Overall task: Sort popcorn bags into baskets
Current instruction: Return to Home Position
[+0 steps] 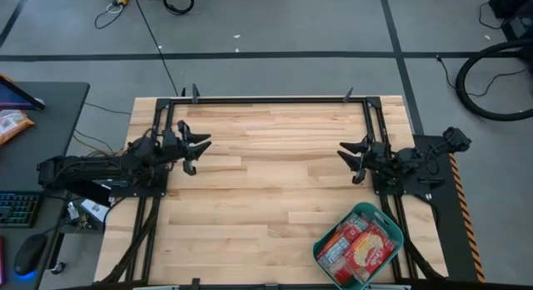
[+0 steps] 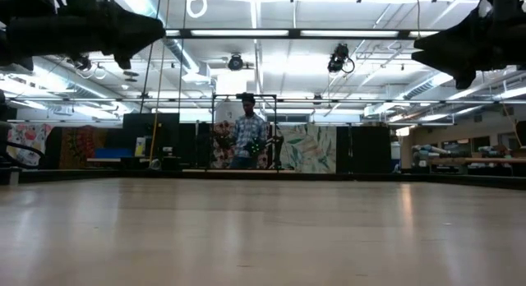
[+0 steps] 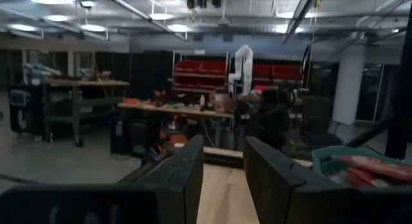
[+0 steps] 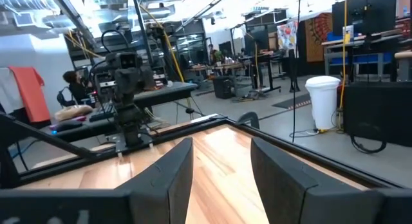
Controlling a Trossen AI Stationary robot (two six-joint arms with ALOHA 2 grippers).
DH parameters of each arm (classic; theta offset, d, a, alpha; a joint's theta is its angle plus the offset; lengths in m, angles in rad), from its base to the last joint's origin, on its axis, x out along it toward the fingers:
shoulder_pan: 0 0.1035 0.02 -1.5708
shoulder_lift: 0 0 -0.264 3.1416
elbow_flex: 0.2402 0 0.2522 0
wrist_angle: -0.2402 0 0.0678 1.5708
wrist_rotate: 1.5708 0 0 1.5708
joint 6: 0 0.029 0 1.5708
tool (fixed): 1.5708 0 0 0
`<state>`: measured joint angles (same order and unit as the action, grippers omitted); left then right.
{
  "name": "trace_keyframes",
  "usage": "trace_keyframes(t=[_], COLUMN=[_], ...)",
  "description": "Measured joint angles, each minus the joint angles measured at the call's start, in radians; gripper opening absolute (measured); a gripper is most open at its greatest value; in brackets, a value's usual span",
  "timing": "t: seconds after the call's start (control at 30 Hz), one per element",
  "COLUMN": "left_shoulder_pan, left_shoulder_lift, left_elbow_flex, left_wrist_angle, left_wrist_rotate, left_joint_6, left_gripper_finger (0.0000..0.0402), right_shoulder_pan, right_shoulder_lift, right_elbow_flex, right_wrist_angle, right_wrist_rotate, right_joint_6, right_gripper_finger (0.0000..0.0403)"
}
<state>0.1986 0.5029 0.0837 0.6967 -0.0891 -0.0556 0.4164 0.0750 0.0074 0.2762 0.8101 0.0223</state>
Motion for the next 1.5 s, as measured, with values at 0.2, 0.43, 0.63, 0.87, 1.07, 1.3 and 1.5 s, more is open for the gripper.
trace_keyframes(t=[0.2, 0.43, 0.63, 0.87, 1.07, 1.3, 1.5], left_shoulder_pan=[0.0, 0.0, 0.0, 0.0, 0.0, 0.0, 0.0], left_shoulder_lift=[-0.249, -0.501, -0.472, -0.47, -0.47, -0.47, -0.47], left_elbow_flex=[0.0, 0.001, 0.0, 0.0, 0.0, 0.0, 0.0], left_wrist_angle=[-0.229, -0.47, -0.435, -0.433, -0.433, -0.433, -0.433], left_wrist_rotate=[0.001, 0.008, 0.008, 0.008, 0.008, 0.008, 0.008], left_joint_6=[-0.004, -0.208, -0.273, -0.273, -0.273, -0.273, -0.273], left_gripper_finger=[0.0116, 0.0116, 0.0116, 0.0116, 0.0116, 0.0116, 0.0116], right_shoulder_pan=[0.0, 0.0, 0.0, 0.0, 0.0, 0.0, 0.0], right_shoulder_lift=[0.0, 0.0, 0.001, 0.001, 0.001, 0.001, 0.001], right_elbow_flex=[0.0, 0.0, 0.0, 0.001, 0.001, 0.001, 0.001], right_wrist_angle=[0.0, 0.0, 0.0, 0.0, 0.0, 0.0, 0.0], right_wrist_rotate=[0.0, 0.0, -0.003, -0.002, -0.002, -0.002, -0.002], right_joint_6=[0.0, 0.001, 0.001, 0.001, 0.001, 0.001, 0.001], right_gripper_finger=[0.016, 0.0161, 0.0161, 0.016, 0.0162, 0.016, 0.0161])
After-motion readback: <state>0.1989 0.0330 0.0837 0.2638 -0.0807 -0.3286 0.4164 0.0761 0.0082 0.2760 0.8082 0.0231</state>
